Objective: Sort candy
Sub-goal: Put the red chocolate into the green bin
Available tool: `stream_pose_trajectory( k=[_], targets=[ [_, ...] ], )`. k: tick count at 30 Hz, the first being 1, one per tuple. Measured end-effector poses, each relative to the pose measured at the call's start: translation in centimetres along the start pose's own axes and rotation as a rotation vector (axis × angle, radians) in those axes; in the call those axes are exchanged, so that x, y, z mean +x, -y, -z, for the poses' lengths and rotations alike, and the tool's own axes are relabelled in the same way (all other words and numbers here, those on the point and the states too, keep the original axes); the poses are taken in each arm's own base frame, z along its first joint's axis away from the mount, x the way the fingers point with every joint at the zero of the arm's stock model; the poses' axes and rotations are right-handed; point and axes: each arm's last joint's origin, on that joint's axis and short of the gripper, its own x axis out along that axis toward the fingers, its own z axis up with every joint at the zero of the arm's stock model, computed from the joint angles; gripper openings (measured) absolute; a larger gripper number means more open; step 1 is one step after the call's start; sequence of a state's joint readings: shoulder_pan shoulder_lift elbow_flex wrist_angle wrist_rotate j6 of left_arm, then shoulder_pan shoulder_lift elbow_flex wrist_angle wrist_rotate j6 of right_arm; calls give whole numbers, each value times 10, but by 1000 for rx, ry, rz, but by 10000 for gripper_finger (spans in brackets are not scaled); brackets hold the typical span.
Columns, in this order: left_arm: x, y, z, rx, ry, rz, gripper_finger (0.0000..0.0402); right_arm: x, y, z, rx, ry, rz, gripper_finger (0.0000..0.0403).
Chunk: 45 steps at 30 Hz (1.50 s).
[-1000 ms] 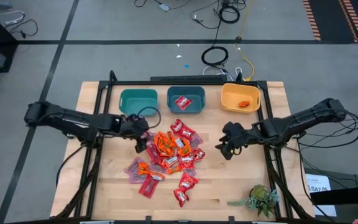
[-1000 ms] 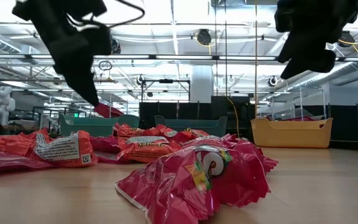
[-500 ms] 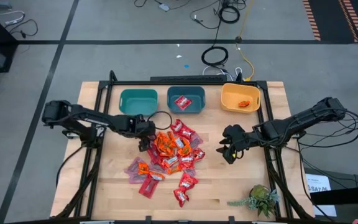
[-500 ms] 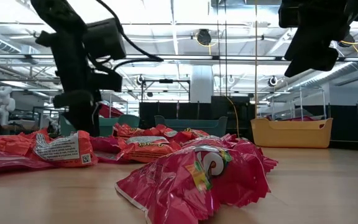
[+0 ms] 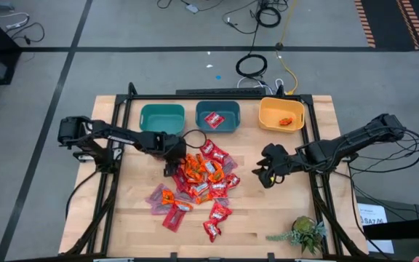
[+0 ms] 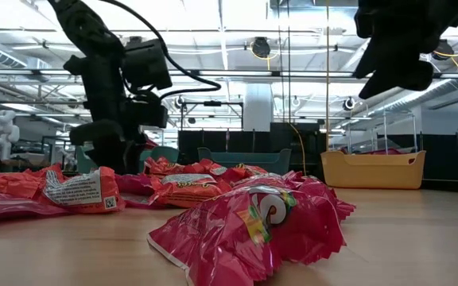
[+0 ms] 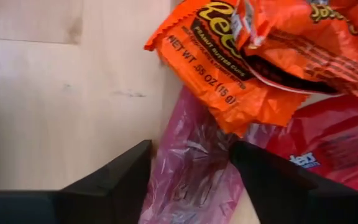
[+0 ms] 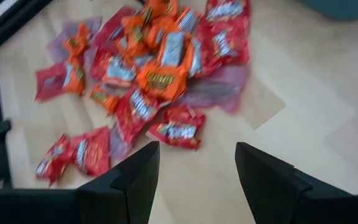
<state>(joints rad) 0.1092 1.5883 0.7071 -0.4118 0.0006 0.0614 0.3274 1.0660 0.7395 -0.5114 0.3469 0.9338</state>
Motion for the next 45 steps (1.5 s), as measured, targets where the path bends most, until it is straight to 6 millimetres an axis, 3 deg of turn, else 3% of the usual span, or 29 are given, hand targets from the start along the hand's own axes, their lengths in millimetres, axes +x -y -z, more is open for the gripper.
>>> stream_pose_trajectory(
  k=[8, 19, 24, 31, 37, 45],
  targets=[
    [-20, 0, -9, 0, -8, 26, 117, 0, 1, -3, 4, 100, 58, 203],
    [-89, -8, -29, -27, -46, 27, 30, 0, 2, -5, 21, 136, 82, 203],
    [-122, -30, -26, -80, 14, -7, 23, 0, 2, -5, 32, 149, 91, 203],
    [-153, -79, -1, -233, 112, -107, 21, 0, 2, -5, 48, 156, 91, 203],
    [-159, -122, 18, -452, 118, -253, 22, 0, 1, -5, 60, 161, 88, 203],
    [-150, -138, 20, -544, 89, -289, 70, 0, 1, -6, 85, 165, 81, 203]
  ],
)
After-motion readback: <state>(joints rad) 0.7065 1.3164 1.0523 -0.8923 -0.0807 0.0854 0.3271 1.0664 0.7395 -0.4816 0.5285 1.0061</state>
